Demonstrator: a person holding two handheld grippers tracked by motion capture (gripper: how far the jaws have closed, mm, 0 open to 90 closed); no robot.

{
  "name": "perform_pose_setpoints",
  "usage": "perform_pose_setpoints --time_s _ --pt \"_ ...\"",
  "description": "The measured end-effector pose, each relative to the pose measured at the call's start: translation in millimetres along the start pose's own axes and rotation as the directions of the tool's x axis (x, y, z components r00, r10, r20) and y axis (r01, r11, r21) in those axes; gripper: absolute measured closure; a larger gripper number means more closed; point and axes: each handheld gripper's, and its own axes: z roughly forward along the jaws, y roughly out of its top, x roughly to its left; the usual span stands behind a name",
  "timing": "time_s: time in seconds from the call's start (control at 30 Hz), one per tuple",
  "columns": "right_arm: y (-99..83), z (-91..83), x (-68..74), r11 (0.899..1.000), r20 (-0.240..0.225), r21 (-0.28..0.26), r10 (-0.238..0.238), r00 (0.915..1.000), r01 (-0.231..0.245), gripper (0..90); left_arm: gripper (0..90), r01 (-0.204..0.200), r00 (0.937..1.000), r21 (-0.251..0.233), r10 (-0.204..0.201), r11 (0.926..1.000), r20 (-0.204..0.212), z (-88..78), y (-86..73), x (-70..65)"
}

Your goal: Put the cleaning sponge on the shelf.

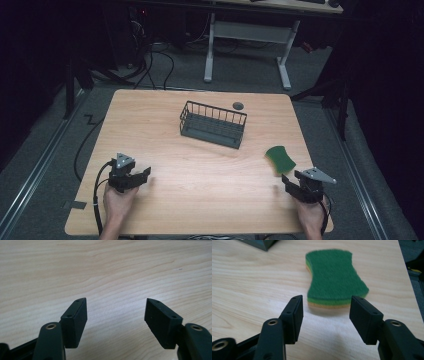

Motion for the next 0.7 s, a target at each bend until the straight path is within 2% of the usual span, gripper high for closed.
perform_pose_setpoints --time_s 0.17,0.5,0.6,0.67,0.7 --pt "13.2 -1.8 7.2 0.999 -0.014 -0.03 -0.026 0.9996 0.026 46.4 39.1 -0.016 0.9994 -0.015 0.016 0.9998 0.029 -0.3 16.4 -3.9" --pt "48.9 7.4 24.9 0.999 -0.093 -0.027 -0.045 0.9946 0.042 52.5 43.2 -0.071 0.9954 -0.015 0.072 0.9973 0.063 4.4 52.9 -20.8" --pt "57.9 10.7 28.2 0.999 -0.146 -0.043 -0.022 0.989 0.016 53.6 45.9 -0.089 0.9935 -0.008 0.089 0.996 0.071 9.6 61.9 -25.7" --pt "61.2 11.2 30.0 0.999 -0.154 -0.05 -0.027 0.9877 0.019 54.1 46.2 -0.096 0.9927 -0.001 0.096 0.9954 0.073 12.3 65.7 -27.6" --pt "68.8 13.3 34.2 0.998 -0.174 -0.057 -0.036 0.9841 0.026 55.3 46.4 -0.105 0.9913 0.002 0.105 0.9944 0.08 15.8 71.0 -30.0"
